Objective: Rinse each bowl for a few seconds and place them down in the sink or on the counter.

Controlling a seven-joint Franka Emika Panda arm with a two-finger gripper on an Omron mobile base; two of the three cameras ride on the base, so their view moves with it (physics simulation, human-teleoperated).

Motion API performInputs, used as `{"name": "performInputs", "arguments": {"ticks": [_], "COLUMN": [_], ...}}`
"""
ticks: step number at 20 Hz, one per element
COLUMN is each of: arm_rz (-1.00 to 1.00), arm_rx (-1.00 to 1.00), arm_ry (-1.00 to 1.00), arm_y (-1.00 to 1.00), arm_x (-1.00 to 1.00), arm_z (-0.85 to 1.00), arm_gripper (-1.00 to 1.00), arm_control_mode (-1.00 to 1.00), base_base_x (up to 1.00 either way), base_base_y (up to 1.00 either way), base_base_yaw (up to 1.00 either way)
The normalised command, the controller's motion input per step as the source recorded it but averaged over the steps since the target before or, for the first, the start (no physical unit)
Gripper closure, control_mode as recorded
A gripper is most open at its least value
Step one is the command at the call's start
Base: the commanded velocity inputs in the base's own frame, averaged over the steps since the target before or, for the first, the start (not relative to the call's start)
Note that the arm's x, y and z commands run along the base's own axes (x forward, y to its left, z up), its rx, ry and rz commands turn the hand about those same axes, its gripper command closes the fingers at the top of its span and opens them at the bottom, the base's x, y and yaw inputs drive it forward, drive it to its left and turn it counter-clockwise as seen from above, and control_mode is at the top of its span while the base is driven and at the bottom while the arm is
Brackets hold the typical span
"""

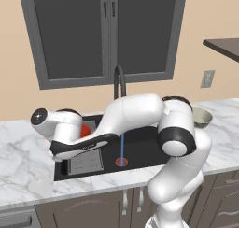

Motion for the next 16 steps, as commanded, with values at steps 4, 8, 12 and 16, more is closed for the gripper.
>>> {"name": "performInputs", "arguments": {"ticks": [4, 8, 12, 16], "arm_rz": [-0.22, -0.18, -0.15, -0.1], "arm_rx": [0.0, -0.04, -0.04, -0.03], "arm_ry": [-0.02, -0.06, -0.04, -0.01], "arm_y": [-0.39, -0.38, -0.36, -0.29], "arm_x": [-0.17, -0.11, -0.01, 0.04], "arm_z": [0.0, 0.0, 0.0, 0.0], "arm_gripper": [1.0, 1.0, 1.0, 1.0], "arm_control_mode": [-1.0, -1.0, -1.0, -1.0], "base_base_x": [0.0, 0.0, 0.0, 0.0], "base_base_y": [0.0, 0.0, 0.0, 0.0], "base_base_yaw": [0.0, 0.0, 0.0, 0.0]}}
